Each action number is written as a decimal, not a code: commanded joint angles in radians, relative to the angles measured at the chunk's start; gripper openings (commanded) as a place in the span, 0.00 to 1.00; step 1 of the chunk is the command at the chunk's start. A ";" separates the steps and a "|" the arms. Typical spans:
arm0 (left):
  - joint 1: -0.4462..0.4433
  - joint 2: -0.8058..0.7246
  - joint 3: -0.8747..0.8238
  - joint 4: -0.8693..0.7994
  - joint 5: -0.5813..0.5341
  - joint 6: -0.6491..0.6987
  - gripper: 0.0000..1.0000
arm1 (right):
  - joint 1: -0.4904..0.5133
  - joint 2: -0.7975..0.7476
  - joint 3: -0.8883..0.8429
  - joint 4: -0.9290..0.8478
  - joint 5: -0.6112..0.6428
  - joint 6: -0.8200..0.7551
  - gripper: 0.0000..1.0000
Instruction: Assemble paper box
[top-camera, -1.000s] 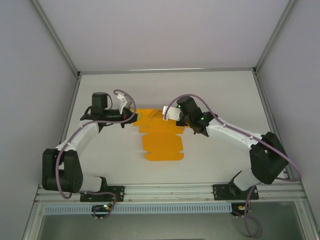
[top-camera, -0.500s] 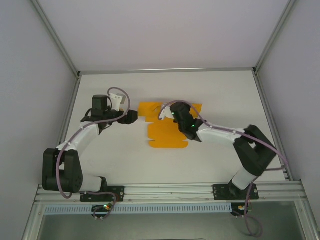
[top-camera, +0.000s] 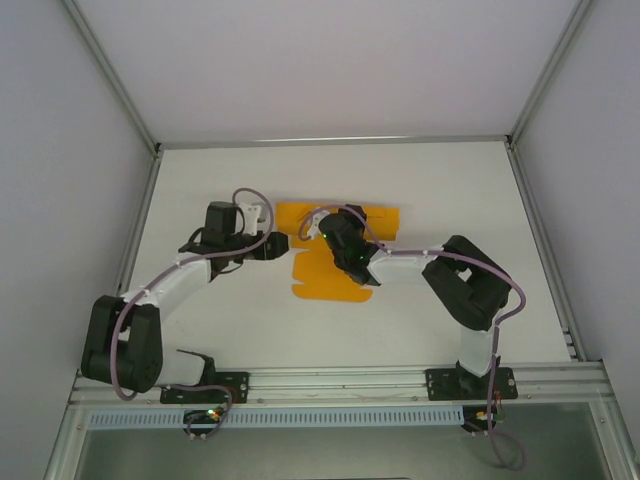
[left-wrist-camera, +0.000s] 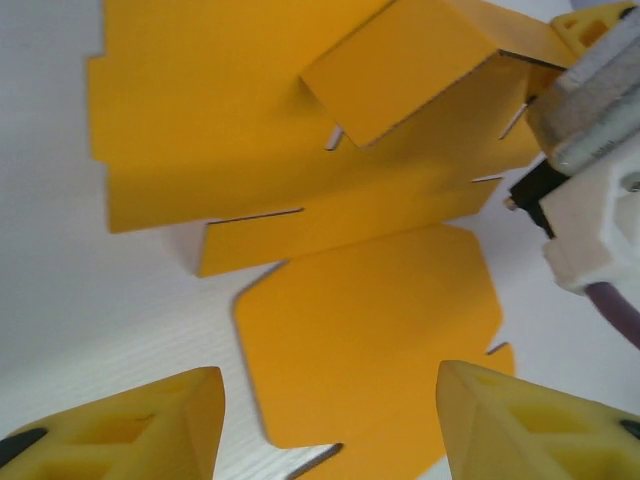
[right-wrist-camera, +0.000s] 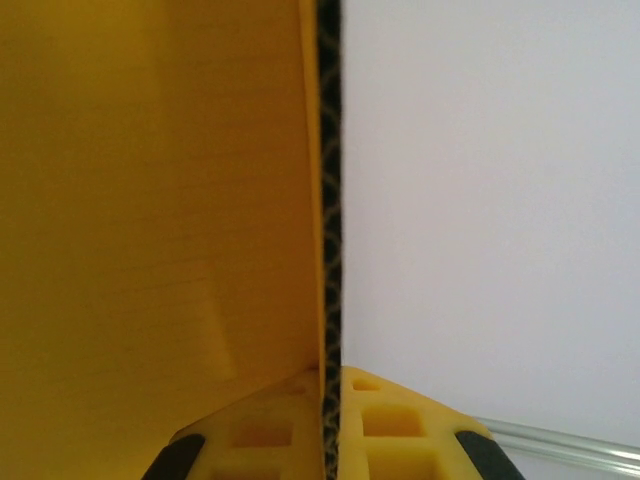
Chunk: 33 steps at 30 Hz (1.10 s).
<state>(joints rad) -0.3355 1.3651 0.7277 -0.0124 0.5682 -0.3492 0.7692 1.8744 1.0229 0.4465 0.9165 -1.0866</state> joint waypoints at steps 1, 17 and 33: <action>-0.076 0.089 -0.034 0.224 -0.020 -0.160 0.44 | -0.002 -0.063 0.029 -0.215 -0.074 0.181 0.00; -0.129 0.505 0.009 0.708 0.012 -0.393 0.14 | -0.025 -0.120 0.040 -0.439 -0.283 0.411 0.00; 0.032 0.242 0.010 0.218 0.053 0.073 0.61 | -0.100 -0.227 -0.024 -0.439 -0.438 0.421 0.00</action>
<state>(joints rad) -0.2996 1.5745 0.7174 0.2691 0.5205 -0.3904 0.6773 1.6684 1.0039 0.0299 0.5674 -0.7063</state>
